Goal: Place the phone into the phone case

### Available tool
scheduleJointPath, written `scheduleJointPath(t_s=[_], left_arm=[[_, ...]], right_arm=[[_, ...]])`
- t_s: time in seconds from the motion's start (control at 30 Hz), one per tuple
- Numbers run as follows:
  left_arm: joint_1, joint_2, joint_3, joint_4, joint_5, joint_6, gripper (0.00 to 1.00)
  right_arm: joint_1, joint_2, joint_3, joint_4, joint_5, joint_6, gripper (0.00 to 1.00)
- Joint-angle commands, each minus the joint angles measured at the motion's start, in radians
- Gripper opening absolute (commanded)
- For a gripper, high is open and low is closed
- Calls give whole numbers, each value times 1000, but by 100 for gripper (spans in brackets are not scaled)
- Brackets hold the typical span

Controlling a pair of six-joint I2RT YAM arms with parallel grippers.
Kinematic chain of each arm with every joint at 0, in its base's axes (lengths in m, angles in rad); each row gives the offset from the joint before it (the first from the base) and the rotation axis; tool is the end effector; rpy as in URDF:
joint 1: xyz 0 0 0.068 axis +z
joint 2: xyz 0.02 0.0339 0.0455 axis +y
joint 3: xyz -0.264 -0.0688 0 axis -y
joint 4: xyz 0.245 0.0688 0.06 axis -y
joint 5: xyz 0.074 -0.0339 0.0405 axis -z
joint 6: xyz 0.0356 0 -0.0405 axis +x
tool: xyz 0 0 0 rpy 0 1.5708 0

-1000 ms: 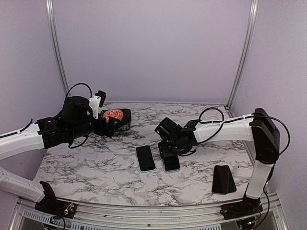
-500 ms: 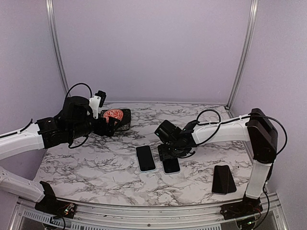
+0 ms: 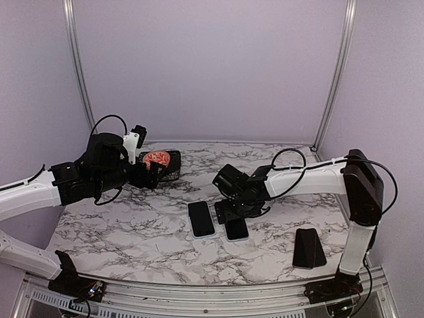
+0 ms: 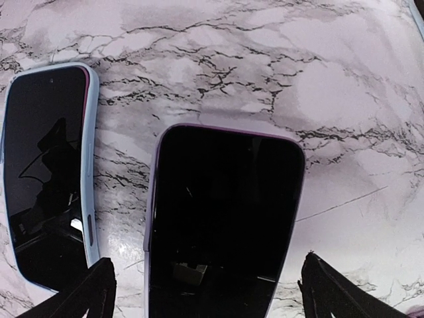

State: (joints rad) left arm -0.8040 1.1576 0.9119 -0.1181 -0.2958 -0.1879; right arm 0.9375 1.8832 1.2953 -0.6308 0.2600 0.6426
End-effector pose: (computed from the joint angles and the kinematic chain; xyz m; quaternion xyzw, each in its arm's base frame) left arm 0.1929 -0.1852 0.3154 0.1672 0.8014 -0.1604 0.5514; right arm 0.2297 0.2974 0.1770 -0.1210 0.9690 0.0335 0.2129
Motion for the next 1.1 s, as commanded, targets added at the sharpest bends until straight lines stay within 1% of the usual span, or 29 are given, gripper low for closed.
scheduleJointPath(t_s=[0.0,0.07,0.13,0.17,0.2,0.27,0.33,0.37,0.5,0.6,0.77,0.83,0.97,1.0,1.03,1.07], left_arm=[[7,5,-7,-26,1,-1,99],[8,3,-7,-26,0,-1,99],[6,3,-7,-26,2,-1,99],[6,3,-7,-26,3,-1,99],[6,4,-7,-26,3,-2,99],[6,4,-7,-27,6,-2,99],[7,6,-7,-26,5,-1,99],[6,7,-7,-26,4,-1,99],[7,11,-8,-26,4,-1,99],[6,12,-7,-26,2,-1,99],[7,11,-8,-26,-3,0,99],[6,12,-7,-26,-2,2,99],[7,11,-6,-26,-4,1,99],[7,11,-7,-26,-3,0,99],[7,11,-7,-26,-2,1,99],[7,11,-6,-26,0,0,99]], right_arm=[[-29,-50,25,-58,-13,-26,93],[-55,-96,-12,-57,-51,-34,88],[-87,-144,-64,-37,-130,-47,78],[-104,-165,-95,-25,-177,-49,73],[-118,-180,-124,-11,-213,-50,63],[-136,-202,-177,6,-247,-49,48],[-148,-203,-209,12,-265,-47,38],[-148,-202,-220,21,-288,-48,34],[-145,-182,-257,72,-371,-50,26],[-137,-154,-270,76,-377,-46,21],[-107,-99,-273,69,-348,-40,6],[-92,-67,-263,44,-317,-37,4],[-68,-16,-213,-55,-213,-45,4],[-64,-18,-192,-78,-186,-48,7],[-62,-25,-167,-102,-156,-52,14],[-61,-31,-131,-138,-114,-57,24]])
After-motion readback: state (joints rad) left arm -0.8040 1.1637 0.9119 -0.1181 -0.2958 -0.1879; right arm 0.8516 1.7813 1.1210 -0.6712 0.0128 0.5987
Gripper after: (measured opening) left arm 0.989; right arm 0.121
